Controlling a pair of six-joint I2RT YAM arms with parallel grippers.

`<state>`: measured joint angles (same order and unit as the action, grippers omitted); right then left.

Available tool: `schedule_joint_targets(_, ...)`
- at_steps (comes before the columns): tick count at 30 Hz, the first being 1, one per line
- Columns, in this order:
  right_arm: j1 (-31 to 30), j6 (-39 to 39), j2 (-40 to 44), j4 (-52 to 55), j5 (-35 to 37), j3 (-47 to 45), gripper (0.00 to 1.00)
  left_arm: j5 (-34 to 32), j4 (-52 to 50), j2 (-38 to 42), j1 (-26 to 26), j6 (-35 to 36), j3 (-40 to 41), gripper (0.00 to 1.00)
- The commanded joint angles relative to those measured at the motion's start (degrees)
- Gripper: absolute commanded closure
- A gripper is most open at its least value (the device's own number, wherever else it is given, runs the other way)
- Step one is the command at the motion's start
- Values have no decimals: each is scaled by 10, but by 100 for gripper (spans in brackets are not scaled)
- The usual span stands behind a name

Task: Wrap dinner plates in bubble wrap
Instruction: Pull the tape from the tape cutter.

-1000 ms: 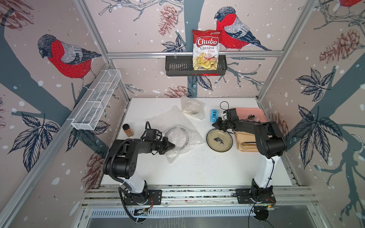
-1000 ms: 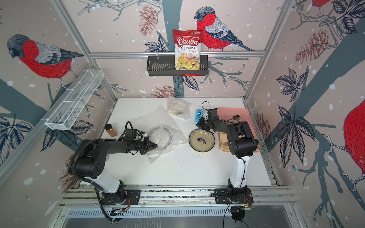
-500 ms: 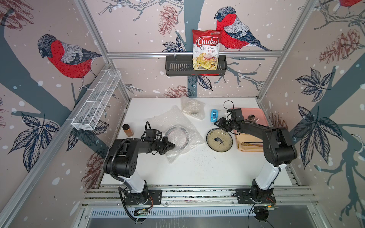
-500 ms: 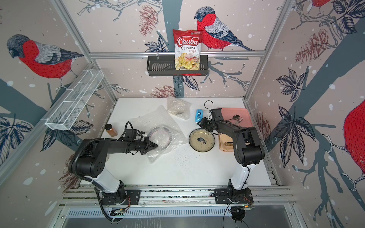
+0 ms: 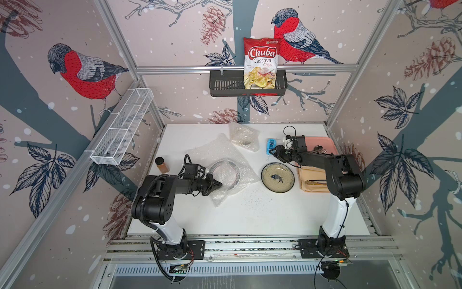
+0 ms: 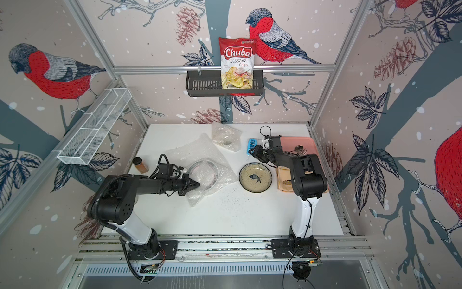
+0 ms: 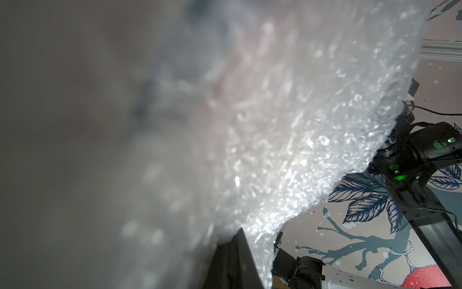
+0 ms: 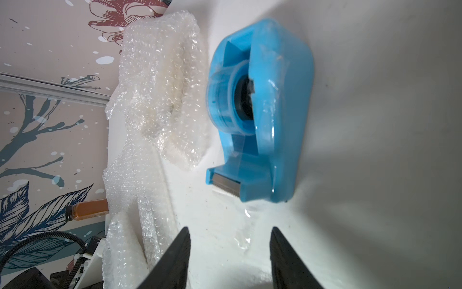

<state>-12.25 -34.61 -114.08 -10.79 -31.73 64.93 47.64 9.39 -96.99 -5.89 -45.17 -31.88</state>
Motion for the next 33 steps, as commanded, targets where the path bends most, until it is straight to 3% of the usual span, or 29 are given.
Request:
schedule_joint_targets(1, -5, 10, -14, -39, -9, 14, 49, -156, -147, -17, -1, -7, 11, 100)
schedule_joint_targets(18, -15, 37, -56, -34, 9, 33, 53, -158, -147, -21, -1, -9, 11, 100)
schedule_joint_targets(28, -26, 63, -76, -91, 11, 24, 54, -159, -149, -20, -1, -11, 13, 100)
schedule_joint_targets(33, -26, 58, -78, -110, 1, 16, 62, -160, -151, -19, -1, -12, 13, 100)
